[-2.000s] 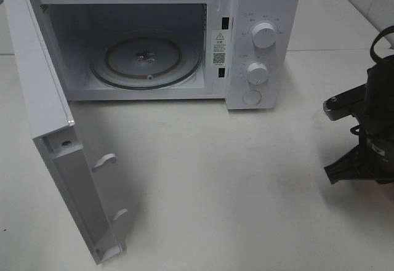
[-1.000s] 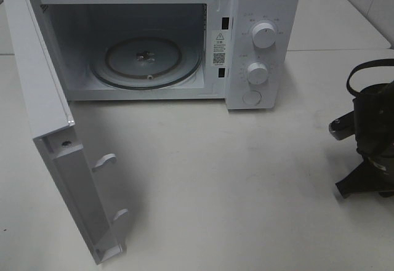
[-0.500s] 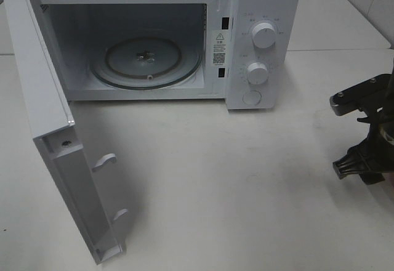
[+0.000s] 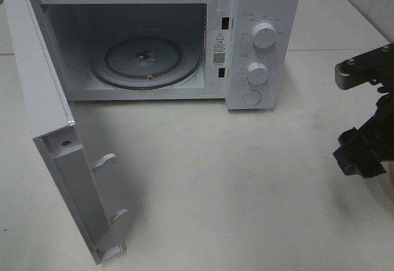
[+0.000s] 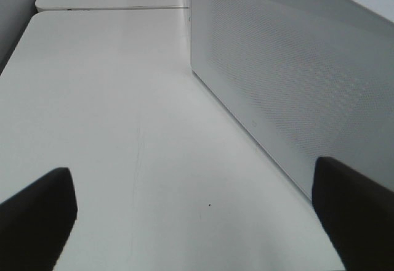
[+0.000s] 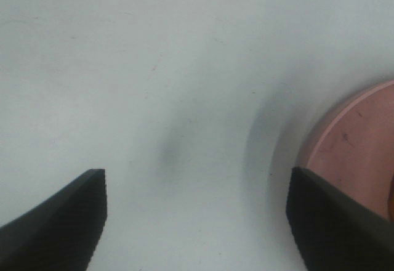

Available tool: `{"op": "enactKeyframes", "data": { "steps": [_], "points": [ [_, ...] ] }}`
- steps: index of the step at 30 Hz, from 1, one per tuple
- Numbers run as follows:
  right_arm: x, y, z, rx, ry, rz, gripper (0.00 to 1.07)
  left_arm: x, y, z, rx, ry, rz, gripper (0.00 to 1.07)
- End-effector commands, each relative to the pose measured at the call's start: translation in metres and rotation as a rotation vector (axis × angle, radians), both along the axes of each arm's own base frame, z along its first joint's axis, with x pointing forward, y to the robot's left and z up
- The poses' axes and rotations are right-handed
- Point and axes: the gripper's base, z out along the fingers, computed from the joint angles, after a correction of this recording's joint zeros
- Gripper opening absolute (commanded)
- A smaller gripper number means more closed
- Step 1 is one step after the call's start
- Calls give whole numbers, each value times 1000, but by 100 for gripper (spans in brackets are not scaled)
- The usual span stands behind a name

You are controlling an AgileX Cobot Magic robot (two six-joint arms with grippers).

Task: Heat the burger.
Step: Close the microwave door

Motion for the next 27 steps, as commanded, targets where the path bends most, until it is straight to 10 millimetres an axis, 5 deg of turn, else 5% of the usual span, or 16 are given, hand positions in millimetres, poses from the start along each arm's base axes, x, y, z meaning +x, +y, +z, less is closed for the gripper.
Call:
{"op": "enactKeyframes", "data": {
  "steps": [1, 19, 27],
  "points": [
    [-18, -1, 21, 69, -17, 31, 78, -2, -1, -1, -7, -24, 2, 98],
    [-89, -25, 66, 108, -71, -13, 77, -2, -1, -1, -7, -24, 2, 98],
    [-138, -44, 83, 141, -174, -22, 76, -2, -1, -1, -7, -24, 2, 98]
  ]
}}
